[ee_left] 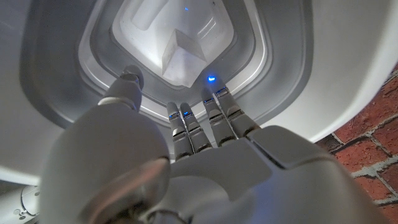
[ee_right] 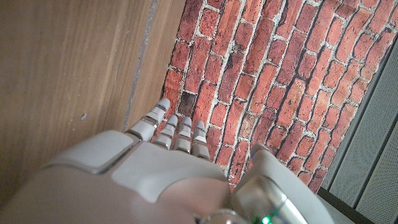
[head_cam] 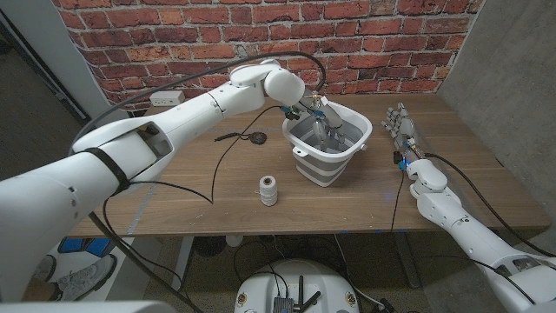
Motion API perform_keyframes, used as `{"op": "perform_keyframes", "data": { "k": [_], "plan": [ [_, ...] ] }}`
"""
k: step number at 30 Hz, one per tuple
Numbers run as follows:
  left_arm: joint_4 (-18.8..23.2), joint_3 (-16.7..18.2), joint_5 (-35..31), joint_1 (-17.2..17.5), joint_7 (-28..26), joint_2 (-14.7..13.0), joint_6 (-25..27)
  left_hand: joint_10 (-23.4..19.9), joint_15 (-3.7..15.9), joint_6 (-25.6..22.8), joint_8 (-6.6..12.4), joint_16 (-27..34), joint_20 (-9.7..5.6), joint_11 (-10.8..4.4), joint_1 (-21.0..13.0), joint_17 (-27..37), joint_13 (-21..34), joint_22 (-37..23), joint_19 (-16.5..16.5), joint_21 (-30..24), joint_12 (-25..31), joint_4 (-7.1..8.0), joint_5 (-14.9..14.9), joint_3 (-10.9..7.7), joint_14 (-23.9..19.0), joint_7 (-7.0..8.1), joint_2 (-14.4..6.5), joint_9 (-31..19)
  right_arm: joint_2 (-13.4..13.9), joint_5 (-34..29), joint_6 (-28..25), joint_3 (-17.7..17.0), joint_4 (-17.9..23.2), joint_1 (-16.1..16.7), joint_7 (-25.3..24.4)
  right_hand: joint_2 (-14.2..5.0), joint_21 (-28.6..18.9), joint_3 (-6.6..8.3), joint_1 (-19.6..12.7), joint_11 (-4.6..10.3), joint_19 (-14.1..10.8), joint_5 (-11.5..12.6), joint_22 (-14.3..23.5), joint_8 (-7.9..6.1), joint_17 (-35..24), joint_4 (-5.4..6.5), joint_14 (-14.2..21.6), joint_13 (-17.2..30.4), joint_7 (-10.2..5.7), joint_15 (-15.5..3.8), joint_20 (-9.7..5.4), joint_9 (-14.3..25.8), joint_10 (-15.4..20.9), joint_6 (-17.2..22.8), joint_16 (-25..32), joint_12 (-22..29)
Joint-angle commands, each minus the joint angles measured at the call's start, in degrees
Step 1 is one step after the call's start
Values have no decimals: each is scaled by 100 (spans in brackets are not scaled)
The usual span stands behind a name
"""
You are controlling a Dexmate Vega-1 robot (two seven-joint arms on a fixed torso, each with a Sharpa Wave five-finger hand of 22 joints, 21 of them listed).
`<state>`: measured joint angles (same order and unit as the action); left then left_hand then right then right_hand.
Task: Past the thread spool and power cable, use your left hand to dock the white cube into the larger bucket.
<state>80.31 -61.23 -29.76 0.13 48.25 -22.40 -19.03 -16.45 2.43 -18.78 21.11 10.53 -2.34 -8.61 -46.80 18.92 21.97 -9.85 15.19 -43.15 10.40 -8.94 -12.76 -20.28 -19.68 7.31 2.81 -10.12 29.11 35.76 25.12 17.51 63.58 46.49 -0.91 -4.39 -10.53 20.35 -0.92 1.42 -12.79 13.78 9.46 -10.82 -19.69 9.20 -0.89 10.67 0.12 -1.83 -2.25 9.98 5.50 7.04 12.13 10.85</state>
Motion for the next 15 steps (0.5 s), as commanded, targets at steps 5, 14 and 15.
{"op": "perform_keyframes", "data": {
  "k": [5, 14, 15],
  "plan": [
    [-122, -137, 127, -203, 523, 99, 121, 613, 310, 215, -405, -73, -376, 98, 260, -512, -454, 48, -518, 571, -43, 46, 104, 238, 816, 35, 120, -17, -18, 14, -10, 14, -37, -10, 37, -365, -34, 13, 15, 22, 5, 0, 21, -10, -7, -5, -24, 15, -21, -101, -23, 26, 6, 42, 56, 20],
    [-33, -161, 80, -232, 559, 72, 177, 843, 239, 359, -655, -45, -440, 138, 612, -821, -788, 59, -745, 979, -22, 149, 176, 400, 1115, 29, 118, -14, -32, 25, 12, 15, -111, -42, 81, -368, -33, 14, 15, 27, 9, -1, 22, -9, -7, -5, -26, 15, -29, -88, 24, 26, 4, 40, 56, 20],
    [-2, -163, 56, -230, 562, 63, 205, 859, 225, 422, -705, -50, -447, 139, 655, -844, -830, 59, -765, 1030, -17, 158, 180, 415, 1166, 4, 107, -13, -35, 25, 17, 17, -126, -48, 89, -366, -34, 13, 15, 29, 7, -1, 22, -9, -7, -5, -20, 15, -28, -67, 34, 26, 2, 41, 60, 19]
  ]
}}
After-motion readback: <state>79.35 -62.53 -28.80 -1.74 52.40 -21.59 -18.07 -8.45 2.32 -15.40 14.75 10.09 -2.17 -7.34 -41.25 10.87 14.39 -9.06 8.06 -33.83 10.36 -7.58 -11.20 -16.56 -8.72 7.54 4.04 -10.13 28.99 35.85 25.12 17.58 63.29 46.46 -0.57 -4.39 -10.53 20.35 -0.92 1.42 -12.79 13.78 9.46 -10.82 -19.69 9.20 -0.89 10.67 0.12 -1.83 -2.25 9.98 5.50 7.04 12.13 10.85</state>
